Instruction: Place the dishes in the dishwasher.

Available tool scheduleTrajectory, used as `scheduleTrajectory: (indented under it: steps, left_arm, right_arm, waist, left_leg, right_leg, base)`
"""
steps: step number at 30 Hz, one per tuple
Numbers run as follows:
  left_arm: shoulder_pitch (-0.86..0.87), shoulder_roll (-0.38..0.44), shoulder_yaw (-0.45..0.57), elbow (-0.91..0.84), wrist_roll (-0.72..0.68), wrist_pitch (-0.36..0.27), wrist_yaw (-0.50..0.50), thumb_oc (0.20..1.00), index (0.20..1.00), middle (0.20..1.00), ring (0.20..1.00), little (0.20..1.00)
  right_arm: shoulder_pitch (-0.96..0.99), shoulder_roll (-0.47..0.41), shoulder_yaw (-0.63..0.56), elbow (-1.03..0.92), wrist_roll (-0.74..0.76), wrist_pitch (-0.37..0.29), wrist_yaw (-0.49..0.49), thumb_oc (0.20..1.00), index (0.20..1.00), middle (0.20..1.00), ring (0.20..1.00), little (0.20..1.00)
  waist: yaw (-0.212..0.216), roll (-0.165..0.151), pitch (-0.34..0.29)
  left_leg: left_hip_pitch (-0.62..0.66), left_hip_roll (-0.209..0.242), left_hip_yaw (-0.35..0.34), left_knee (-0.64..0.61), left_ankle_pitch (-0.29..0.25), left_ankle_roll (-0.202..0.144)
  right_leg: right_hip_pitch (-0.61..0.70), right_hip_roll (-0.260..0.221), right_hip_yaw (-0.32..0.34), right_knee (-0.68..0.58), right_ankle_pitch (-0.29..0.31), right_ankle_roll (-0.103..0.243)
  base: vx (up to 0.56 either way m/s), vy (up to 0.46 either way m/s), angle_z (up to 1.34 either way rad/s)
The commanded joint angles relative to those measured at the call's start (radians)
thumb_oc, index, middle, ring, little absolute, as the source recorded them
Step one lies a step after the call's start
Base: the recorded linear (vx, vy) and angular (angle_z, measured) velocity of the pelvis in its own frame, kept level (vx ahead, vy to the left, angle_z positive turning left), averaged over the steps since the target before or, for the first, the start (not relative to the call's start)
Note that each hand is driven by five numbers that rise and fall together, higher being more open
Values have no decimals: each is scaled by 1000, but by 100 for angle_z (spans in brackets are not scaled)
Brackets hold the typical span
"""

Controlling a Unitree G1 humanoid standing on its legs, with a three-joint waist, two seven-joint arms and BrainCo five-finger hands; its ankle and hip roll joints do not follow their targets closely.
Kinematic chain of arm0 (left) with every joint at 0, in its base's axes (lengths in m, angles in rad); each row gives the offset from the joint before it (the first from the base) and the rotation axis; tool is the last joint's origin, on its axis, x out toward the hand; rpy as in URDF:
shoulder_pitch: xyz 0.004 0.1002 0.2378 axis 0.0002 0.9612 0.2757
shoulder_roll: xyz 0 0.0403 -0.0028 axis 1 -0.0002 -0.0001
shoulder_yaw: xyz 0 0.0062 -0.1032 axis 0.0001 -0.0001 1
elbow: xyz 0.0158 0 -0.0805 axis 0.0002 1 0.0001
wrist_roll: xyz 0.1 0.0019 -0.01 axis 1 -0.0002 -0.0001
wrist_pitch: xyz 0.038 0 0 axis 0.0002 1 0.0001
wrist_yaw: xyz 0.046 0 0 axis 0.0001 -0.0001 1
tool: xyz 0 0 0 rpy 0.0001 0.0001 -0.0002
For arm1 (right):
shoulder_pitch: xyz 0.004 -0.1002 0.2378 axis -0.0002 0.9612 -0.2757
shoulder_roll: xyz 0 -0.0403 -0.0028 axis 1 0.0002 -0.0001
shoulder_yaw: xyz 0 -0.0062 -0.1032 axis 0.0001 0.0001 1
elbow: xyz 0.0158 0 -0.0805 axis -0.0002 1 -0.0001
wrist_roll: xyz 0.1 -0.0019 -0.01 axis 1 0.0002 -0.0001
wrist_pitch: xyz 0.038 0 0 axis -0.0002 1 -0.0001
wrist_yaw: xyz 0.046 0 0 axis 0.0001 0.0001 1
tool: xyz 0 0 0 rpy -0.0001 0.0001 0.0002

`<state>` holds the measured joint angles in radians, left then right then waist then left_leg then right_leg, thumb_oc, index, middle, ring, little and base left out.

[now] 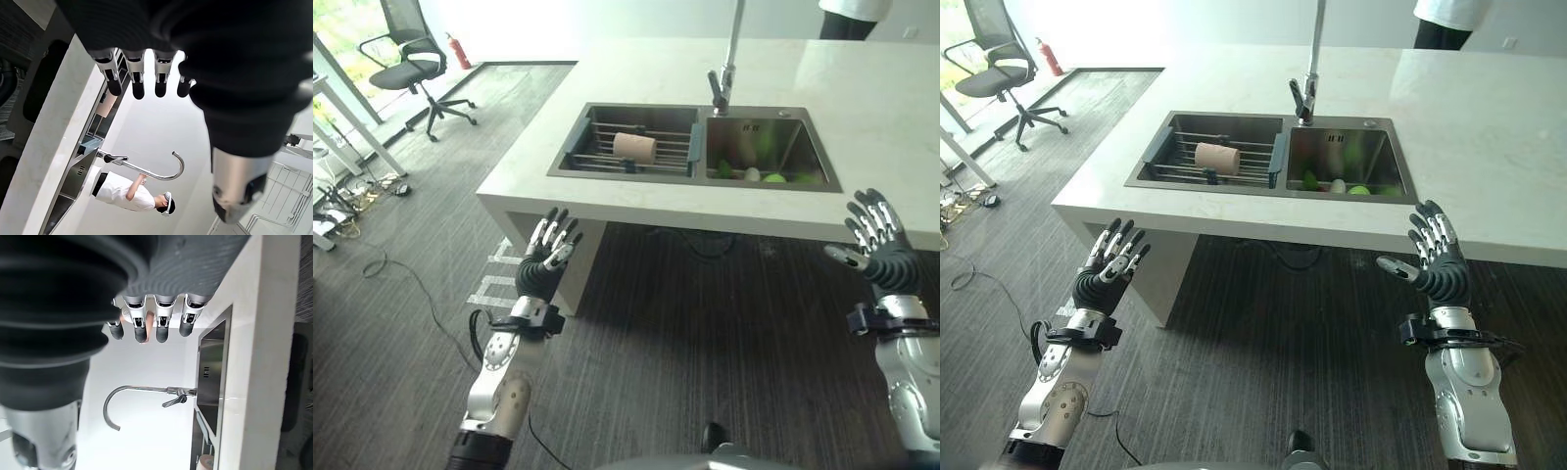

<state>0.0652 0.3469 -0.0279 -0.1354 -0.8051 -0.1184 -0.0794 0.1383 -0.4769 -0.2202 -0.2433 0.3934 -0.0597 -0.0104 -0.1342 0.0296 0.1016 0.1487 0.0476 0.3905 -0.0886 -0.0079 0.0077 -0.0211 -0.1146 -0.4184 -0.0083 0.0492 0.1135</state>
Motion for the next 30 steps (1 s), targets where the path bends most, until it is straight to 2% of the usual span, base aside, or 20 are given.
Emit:
scheduleTrajectory:
  steps: [1, 6, 8, 9, 11, 12, 13, 14, 16, 17, 18, 19, 21, 23, 24, 25, 28, 30]
  left_arm:
    - [-46, 49, 42, -57, -57, -10, -35, 1000, 1000, 1000, 1000, 1000]
    - [-47, 47, 38, -66, -66, -9, -50, 1000, 1000, 1000, 1000, 1000]
    - [-37, 42, 48, -69, -89, 2, -59, 1000, 1000, 1000, 1000, 1000]
    - [-34, 41, 52, -71, -96, 6, -58, 1000, 1000, 1000, 1000, 1000]
    - [-29, 31, 57, -71, -113, 15, -53, 1000, 1000, 1000, 1000, 1000]
    - [-24, 22, 61, -72, -125, 17, -49, 1000, 1000, 1000, 1000, 1000]
    - [-16, 16, 64, -82, -125, 17, -45, 1000, 1000, 1000, 1000, 1000]
    - [-8, 9, 70, -87, -117, 21, -49, 1000, 1000, 1000, 1000, 1000]
    - [10, -2, 80, -85, -113, 18, -70, 1000, 1000, 1000, 1000, 1000]
    - [31, 4, 80, -83, -137, 2, -115, 1000, 1000, 1000, 1000, 1000]
    - [34, 6, 79, -82, -139, -4, -119, 1000, 1000, 1000, 1000, 1000]
    - [49, 12, 80, -84, -145, -26, -133, 1000, 1000, 1000, 1000, 1000]
    - [61, 11, 78, -86, -116, -72, -148, 1000, 1000, 1000, 1000, 1000]
    - [74, 19, 77, -89, -71, -139, -175, 1000, 1000, 1000, 1000, 1000]
    - [77, 22, 77, -92, -71, -148, -180, 1000, 1000, 1000, 1000, 1000]
    - [78, 24, 82, -99, -92, -168, -191, 1000, 1000, 1000, 1000, 1000]
    - [72, 28, 88, -107, -125, -174, -216, 1000, 1000, 1000, 1000, 1000]
    - [46, 32, 83, -101, -129, -173, -239, 1000, 1000, 1000, 1000, 1000]
  right_arm:
    - [-49, 5, -24, -65, -5, -99, -7, 1000, 1000, 1000, 1000, 1000]
    - [-70, -3, -4, -56, 3, -93, -30, 1000, 1000, 1000, 1000, 1000]
    - [-75, -15, -5, -55, 8, -77, -26, 1000, 1000, 1000, 1000, 1000]
    - [-72, -19, -9, -54, 9, -75, -21, 1000, 1000, 1000, 1000, 1000]
    - [-66, -32, -21, -57, 6, -58, -16, 1000, 1000, 1000, 1000, 1000]
    - [-64, -49, -30, -58, 5, -53, -6, 1000, 1000, 1000, 1000, 1000]
    - [-62, -55, -30, -63, 7, -55, 3, 1000, 1000, 1000, 1000, 1000]
    - [-62, -52, -24, -61, -6, -64, 10, 1000, 1000, 1000, 1000, 1000]
    - [-77, -55, -8, -65, -21, -57, 10, 1000, 1000, 1000, 1000, 1000]
    - [-66, -54, -7, -86, -30, -50, 13, 1000, 1000, 1000, 1000, 1000]
    - [-60, -55, -8, -89, -31, -51, 12, 1000, 1000, 1000, 1000, 1000]
    - [-41, -56, -13, -89, -38, -68, 15, 1000, 1000, 1000, 1000, 1000]
    - [-37, -65, -11, -76, -37, -81, 32, 1000, 1000, 1000, 1000, 1000]
    - [-39, -90, -21, -74, -22, -76, 56, 1000, 1000, 1000, 1000, 1000]
    - [-36, -99, -28, -78, -14, -73, 62, 1000, 1000, 1000, 1000, 1000]
    - [-33, -119, -47, -91, -4, -58, 68, 1000, 1000, 1000, 1000, 1000]
    - [-31, -131, -71, -97, 12, -50, 69, 1000, 1000, 1000, 1000, 1000]
    - [-23, -121, -94, -98, 27, -37, 61, 1000, 1000, 1000, 1000, 1000]
  waist:
    - [24, -53, -13]
    - [17, -46, -26]
    - [10, -46, -30]
    - [9, -46, -27]
    - [8, -52, -21]
    - [12, -59, -12]
    - [18, -62, -1]
    - [19, -64, 4]
    - [17, -52, 12]
    - [-2, -26, -5]
    - [-1, -24, -6]
    - [8, -14, -9]
    - [22, -9, -15]
    - [21, -6, -18]
    - [19, -6, -18]
    - [9, -9, -23]
    - [3, -12, -28]
    - [-5, -20, -33]
  left_leg:
    - [2, 66, 17, 1, -44, -74]
    - [34, 83, 24, 1, -46, -73]
    - [57, 93, 40, 24, -43, -86]
    - [45, 104, 40, 71, -36, -96]
    - [-10, 143, 37, 258, 13, -135]
    - [-87, 158, 8, 426, 33, -162]
    - [-144, 154, -28, 518, 45, -173]
    - [-177, 156, -36, 532, 50, -171]
    - [-148, 176, 9, 413, 36, -152]
    - [-56, 228, 61, 117, 117, -161]
    - [-44, 224, 51, 78, 135, -165]
    - [-51, 238, -26, 7, 193, -186]
    - [-87, 270, -108, 1, 234, -198]
    - [-99, 310, -112, 1, 259, -207]
    - [-96, 318, -99, 1, 262, -208]
    - [-76, 324, -66, 1, 242, -204]
    - [-56, 315, -40, 1, 192, -197]
    - [-47, 288, 6, 1, 139, -186]
  right_leg:
    - [14, -134, -19, -77, 113, 98]
    - [39, -64, 22, -79, 44, 68]
    - [60, -18, 52, -79, 10, 31]
    - [68, -8, 57, -79, 2, 19]
    - [88, 17, 70, -79, -19, -20]
    - [104, 21, 77, -79, -34, -43]
    - [115, 20, 88, -79, -42, -54]
    - [118, 14, 94, -79, -43, -57]
    - [134, 18, 99, -79, -57, -53]
    - [139, 20, 95, -79, -61, -28]
    - [142, 19, 99, -79, -64, -24]
    - [144, 24, 126, -79, -74, -19]
    - [142, 28, 158, -79, -86, -26]
    - [153, 20, 163, -79, -101, -29]
    - [155, 16, 160, -79, -103, -28]
    - [165, 0, 147, -79, -103, -20]
    - [167, -28, 132, -60, -101, -4]
    - [159, -66, 102, -25, -99, 22]
  base:
    - [194, -372, -9]
    - [217, -369, -16]
    - [298, -481, -23]
    - [223, -410, -41]
    - [222, -427, -45]
    - [244, -422, -36]
    - [235, -332, -29]
    - [232, -190, -55]
    - [348, 17, -103]
    - [390, 167, -122]
    - [405, 266, -88]
    - [211, 187, -66]
    - [230, 218, -49]
    - [273, 288, -58]
    - [393, 556, -22]
    - [311, 494, -6]
    - [260, 460, 15]
    - [236, 492, 15]
